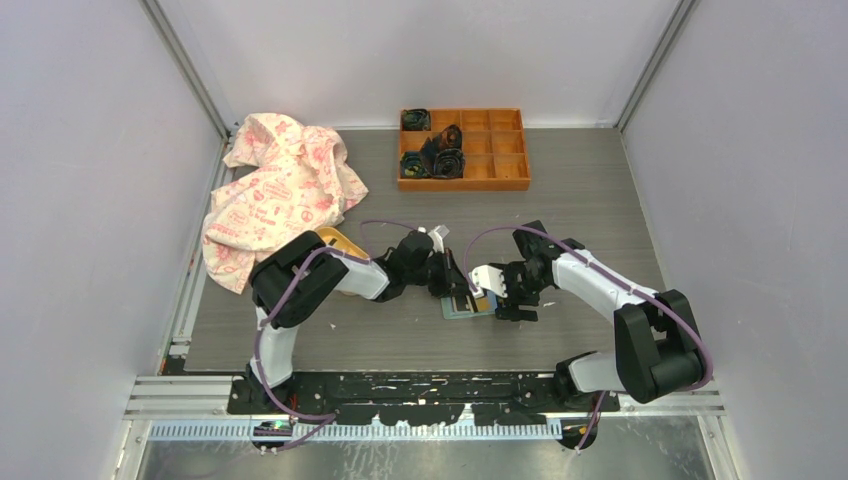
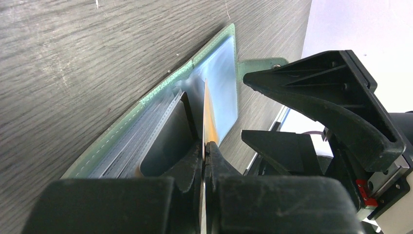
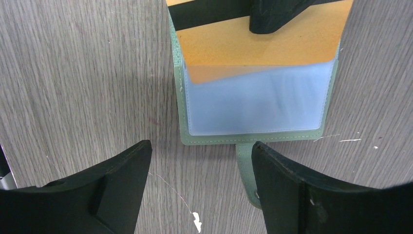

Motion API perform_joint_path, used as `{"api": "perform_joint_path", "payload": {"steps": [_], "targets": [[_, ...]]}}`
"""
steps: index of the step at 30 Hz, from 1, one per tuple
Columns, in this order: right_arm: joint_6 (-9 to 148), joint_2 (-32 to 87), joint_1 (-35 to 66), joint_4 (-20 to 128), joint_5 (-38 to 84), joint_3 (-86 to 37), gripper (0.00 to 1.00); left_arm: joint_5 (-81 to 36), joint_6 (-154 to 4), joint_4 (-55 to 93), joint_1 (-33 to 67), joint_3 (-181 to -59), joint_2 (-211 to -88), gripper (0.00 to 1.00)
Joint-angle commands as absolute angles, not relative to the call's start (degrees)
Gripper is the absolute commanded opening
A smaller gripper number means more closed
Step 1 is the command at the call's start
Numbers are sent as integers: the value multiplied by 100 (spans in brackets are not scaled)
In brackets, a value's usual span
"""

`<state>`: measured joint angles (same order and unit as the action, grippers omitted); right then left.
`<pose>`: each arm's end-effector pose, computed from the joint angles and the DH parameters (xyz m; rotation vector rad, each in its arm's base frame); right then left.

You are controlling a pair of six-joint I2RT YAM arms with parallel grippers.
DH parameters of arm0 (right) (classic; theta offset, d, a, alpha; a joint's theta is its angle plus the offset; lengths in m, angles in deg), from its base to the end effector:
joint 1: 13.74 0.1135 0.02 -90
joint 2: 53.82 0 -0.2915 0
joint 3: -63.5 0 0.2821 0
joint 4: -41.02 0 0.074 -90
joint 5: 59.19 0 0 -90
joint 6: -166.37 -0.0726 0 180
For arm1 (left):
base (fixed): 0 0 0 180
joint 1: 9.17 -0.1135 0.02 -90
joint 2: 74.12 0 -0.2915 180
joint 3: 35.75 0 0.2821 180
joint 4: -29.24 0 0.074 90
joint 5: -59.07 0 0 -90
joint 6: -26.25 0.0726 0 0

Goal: Put the credit cards into the card holder
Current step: Insert the credit card into the card holder.

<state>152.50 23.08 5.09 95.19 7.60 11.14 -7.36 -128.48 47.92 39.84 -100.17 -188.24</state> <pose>0.2161 0.1039 0.1422 -2.0674 1.8199 0.3658 0.2680 -0.3527 0.0920 -0.0496 2.5146 -1.4678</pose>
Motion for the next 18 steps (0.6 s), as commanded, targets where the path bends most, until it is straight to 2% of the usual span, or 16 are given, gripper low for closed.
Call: {"api": "perform_joint_path", "payload": {"steps": [1, 18], "targets": [[15210, 2190, 546, 9540, 629, 884, 80, -753, -12849, 4333, 4003, -10113, -19009, 0], [15212, 2125, 612, 9558, 589, 885, 80, -676, -12861, 3369, 3856, -10168, -18875, 0]]}}
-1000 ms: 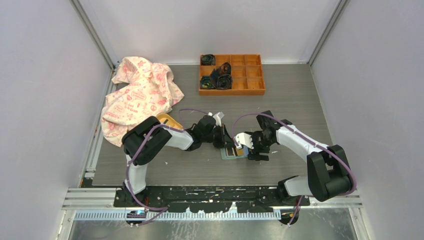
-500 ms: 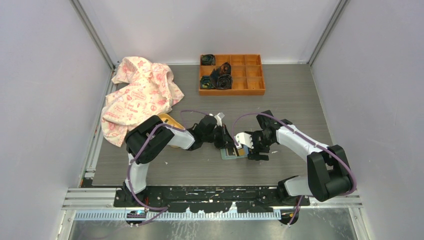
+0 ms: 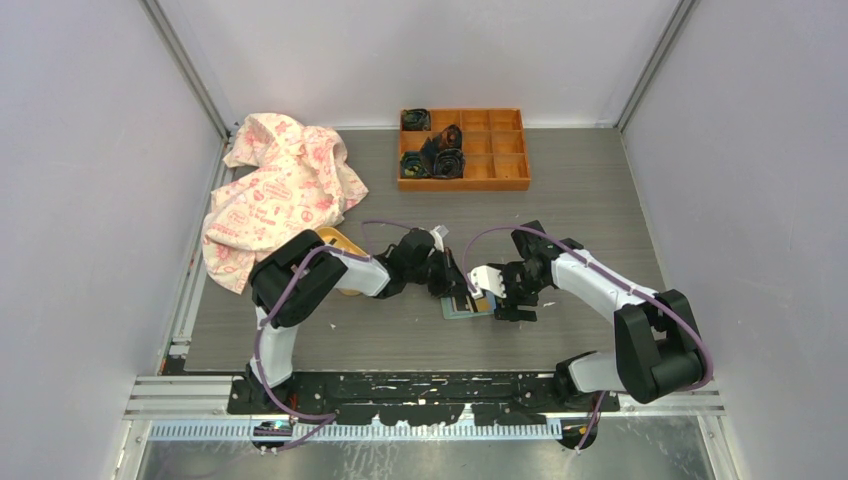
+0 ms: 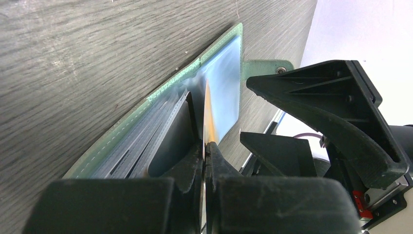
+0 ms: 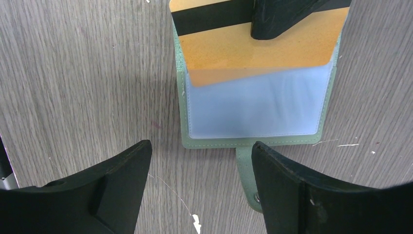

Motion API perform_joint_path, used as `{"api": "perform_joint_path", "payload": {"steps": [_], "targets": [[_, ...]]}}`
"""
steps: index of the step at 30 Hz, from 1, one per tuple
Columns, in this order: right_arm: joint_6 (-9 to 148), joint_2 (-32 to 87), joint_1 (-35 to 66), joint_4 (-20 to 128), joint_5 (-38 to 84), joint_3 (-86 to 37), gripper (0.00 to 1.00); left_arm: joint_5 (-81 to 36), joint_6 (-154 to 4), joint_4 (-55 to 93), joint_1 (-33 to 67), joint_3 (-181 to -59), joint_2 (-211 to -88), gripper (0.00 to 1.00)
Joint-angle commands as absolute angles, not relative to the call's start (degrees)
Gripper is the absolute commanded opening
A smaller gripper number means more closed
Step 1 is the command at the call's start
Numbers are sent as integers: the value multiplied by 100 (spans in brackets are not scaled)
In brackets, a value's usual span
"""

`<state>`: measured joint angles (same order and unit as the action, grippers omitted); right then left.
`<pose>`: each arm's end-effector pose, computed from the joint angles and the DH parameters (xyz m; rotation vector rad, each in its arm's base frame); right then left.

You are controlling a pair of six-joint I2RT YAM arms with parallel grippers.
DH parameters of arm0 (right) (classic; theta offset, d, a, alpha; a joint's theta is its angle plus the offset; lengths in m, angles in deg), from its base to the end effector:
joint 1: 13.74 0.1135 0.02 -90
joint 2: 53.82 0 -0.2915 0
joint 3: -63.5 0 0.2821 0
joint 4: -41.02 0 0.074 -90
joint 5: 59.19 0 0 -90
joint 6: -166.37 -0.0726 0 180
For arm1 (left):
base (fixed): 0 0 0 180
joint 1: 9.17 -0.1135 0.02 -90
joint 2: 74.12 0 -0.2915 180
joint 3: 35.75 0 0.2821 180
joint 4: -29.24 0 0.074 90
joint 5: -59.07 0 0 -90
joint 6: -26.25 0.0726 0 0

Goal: Put the credit cards into the card holder
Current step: Insert the credit card into the card holder.

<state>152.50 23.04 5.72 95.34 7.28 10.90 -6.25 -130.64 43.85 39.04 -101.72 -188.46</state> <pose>0.2155 0.1069 0.1437 -2.0753 1.8048 0.3736 0.2732 -0.3512 0.0905 -0.1204 2.5795 -1.4577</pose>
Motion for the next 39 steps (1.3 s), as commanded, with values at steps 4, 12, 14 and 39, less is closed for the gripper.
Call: {"api": "perform_joint_path", "payload": {"steps": [4, 12, 14, 39], "targets": [[15213, 2089, 612, 9566, 580, 884, 80, -608, -12859, 3165, 3845, -10275, -18953, 0], [15221, 2053, 625, 9567, 549, 891, 80, -518, -12891, 3078, 3778, -10345, -19057, 0], [15220, 2044, 638, 9568, 534, 887, 80, -485, -12892, 3047, 3776, -10413, -19101, 0], [15229, 1641, 647, 9593, -39, 930, 80, -241, -13019, 3013, 3709, -10357, -19137, 1]]}}
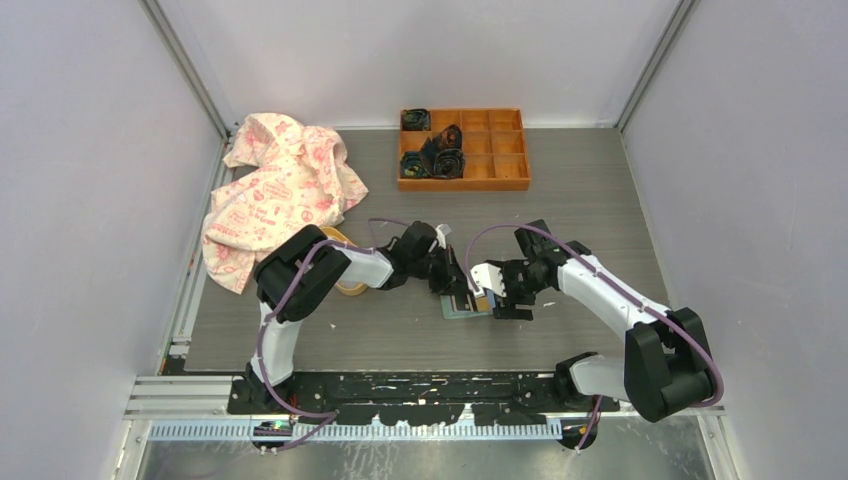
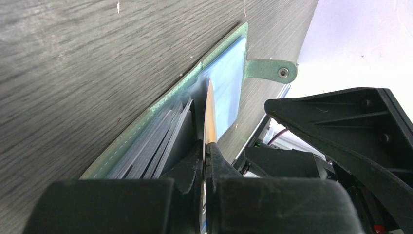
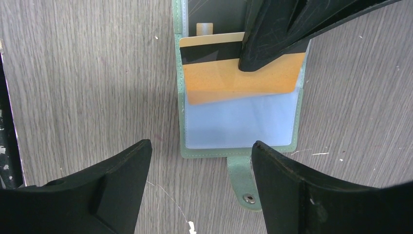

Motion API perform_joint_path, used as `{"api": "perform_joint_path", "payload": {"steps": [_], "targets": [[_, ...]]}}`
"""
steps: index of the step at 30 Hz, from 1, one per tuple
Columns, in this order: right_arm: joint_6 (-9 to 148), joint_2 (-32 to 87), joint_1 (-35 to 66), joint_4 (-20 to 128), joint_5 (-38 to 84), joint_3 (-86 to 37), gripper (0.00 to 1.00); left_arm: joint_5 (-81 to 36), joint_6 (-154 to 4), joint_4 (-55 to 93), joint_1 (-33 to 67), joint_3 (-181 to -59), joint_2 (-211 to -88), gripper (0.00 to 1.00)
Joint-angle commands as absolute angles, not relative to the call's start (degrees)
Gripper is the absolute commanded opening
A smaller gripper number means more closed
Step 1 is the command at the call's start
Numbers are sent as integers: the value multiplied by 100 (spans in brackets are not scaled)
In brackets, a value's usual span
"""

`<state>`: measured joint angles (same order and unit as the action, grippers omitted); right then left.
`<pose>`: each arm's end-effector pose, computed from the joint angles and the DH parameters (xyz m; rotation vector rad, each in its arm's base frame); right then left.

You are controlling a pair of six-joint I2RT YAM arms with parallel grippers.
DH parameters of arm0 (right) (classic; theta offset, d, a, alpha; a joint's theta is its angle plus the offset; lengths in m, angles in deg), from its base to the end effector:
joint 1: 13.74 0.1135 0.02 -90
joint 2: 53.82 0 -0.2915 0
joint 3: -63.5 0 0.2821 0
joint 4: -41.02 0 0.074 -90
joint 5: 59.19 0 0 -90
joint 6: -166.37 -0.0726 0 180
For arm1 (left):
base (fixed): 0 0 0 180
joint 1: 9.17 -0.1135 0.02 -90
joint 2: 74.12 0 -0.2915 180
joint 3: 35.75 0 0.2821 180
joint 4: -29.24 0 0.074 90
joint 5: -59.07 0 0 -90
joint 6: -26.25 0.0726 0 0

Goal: Put the credit cards into the card holder
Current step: Insert the credit card into the card holder.

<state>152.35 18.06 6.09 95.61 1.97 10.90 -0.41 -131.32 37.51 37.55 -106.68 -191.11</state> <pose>0.2081 0.1123 0.1652 -2.0158 1.6919 0.4213 0.2857 -0.3572 0.0865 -0.1320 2.6885 -1.4931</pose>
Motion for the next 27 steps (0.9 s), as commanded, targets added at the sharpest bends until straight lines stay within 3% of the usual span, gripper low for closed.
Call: {"api": "perform_joint_path", "payload": {"steps": [1, 27], "targets": [[15230, 1640, 645, 9593, -47, 935, 80, -256, -13025, 2946, 3699, -10331, -19095, 1], [15257, 1540, 758, 9609, -105, 947, 79, -44, -13012, 2382, 3664, -10907, -19491, 1]]}}
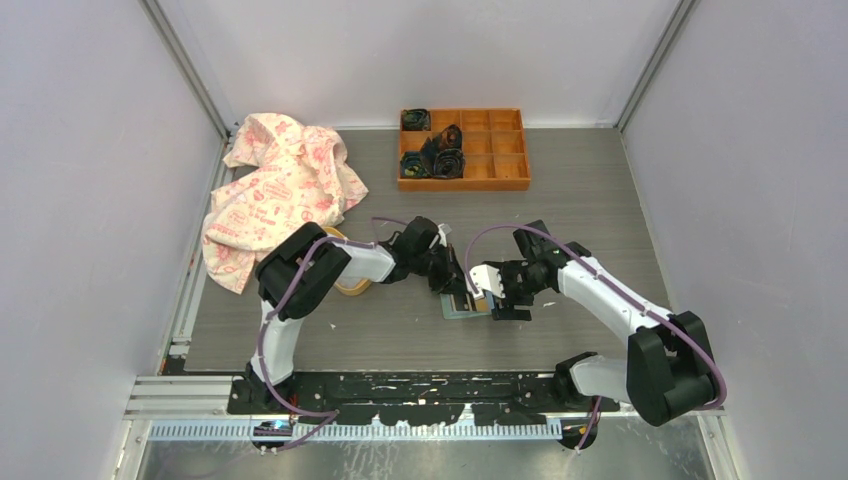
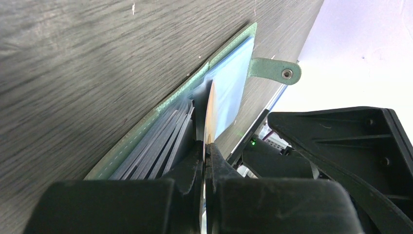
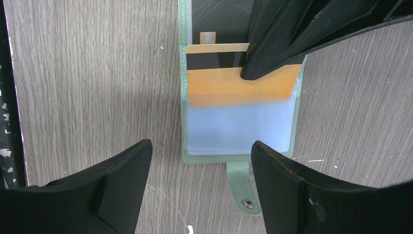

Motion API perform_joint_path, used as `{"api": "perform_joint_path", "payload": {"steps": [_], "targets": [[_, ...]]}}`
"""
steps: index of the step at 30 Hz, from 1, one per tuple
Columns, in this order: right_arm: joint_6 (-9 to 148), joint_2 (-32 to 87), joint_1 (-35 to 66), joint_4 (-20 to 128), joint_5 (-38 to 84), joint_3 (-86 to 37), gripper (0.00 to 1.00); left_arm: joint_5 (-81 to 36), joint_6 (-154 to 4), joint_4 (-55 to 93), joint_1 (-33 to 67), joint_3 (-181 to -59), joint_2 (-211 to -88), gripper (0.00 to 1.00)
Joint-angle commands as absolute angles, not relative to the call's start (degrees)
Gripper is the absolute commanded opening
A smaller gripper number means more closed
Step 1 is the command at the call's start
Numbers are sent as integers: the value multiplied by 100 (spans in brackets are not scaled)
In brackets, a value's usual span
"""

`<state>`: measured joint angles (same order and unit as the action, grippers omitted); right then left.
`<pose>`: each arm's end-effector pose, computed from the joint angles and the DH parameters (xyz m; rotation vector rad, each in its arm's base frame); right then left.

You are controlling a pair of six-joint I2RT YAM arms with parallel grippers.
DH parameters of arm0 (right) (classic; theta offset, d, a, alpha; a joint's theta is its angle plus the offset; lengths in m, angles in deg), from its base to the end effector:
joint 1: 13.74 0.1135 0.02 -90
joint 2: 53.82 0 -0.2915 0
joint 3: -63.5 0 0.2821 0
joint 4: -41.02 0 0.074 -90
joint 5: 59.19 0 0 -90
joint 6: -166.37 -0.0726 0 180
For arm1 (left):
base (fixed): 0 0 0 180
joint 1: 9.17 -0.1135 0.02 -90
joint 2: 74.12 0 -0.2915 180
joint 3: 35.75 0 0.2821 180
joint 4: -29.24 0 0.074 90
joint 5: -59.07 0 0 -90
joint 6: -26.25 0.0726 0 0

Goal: Put the credit cards into the card holder
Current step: Insert the credit card into the card holder.

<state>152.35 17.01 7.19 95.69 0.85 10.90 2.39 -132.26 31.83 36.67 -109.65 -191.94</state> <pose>0.2042 0.1169 0.1697 -2.0207 1.6505 0.4375 0.2921 -0.3580 0.0867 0.1745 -2.7521 1.4818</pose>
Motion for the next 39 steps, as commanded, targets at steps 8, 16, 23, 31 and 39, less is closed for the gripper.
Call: {"api": "perform_joint_path", "payload": {"steps": [8, 16, 23, 31, 39], "targets": [[15215, 1545, 888, 9607, -467, 970, 78, -5, -13054, 2586, 3724, -10958, -19563, 4], [14684, 1504, 1348, 9107, -1075, 1048, 25, 53, -13107, 2724, 3741, -10978, -19665, 6], [13407, 1467, 1905, 7508, -530, 1446, 2, 70, -13104, 2707, 3753, -10984, -19674, 7], [12926, 1831, 2245, 6760, 312, 1523, 1, 71, -13099, 2715, 3750, -10982, -19686, 8], [13145, 2158, 2330, 6869, 798, 1474, 1, 85, -13098, 2697, 3767, -11001, -19700, 9]]}}
